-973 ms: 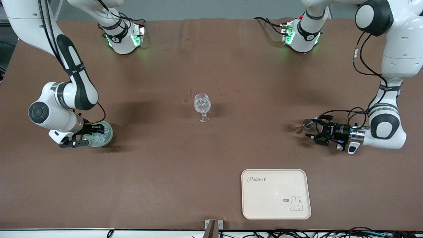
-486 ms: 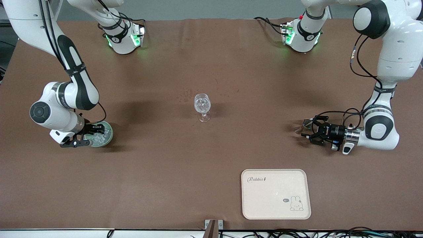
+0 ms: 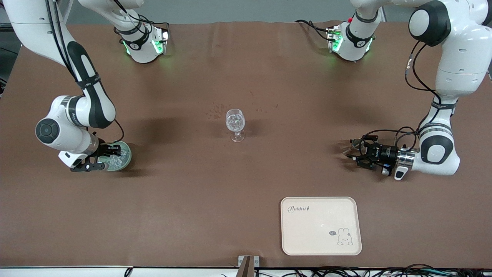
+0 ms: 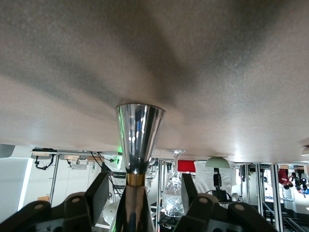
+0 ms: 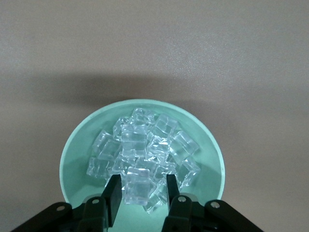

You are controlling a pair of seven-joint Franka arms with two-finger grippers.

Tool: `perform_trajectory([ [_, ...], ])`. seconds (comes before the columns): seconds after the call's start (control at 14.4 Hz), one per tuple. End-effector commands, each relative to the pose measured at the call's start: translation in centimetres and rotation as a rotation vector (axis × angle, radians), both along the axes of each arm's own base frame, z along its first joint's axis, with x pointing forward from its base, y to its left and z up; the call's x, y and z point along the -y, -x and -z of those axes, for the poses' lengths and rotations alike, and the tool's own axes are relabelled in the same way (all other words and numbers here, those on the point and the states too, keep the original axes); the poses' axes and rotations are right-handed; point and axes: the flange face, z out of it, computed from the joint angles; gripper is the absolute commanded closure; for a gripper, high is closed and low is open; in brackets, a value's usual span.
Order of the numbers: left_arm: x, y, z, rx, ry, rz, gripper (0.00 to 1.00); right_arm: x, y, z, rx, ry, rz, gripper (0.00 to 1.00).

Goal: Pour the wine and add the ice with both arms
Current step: 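Grasp the silver jigger with the left gripper while the right gripper pinches ice, then lift the ice cube with the right gripper while the left gripper carries the jigger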

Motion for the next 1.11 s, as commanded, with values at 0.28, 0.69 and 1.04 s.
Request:
perform_trajectory([
  [0.28,-0.5,0.0,0.8,-0.006,0.003,-0.002,0.34,-0.1,0.1,-0.1,0.005,-0.01,0.003,0.89],
  [0.69,-0.8,-0.1,0.6,-0.002,0.003,-0.005,0.6,-0.2,-2.4,-4.6,-0.051,-0.018,0.007,0.97],
  [1.04,-0.3,-0.4,-0.6,-0.012,0.012,0.0,0.99,-0.5,-5.4,-14.1,-0.09,-0.016,0.088,0.98],
])
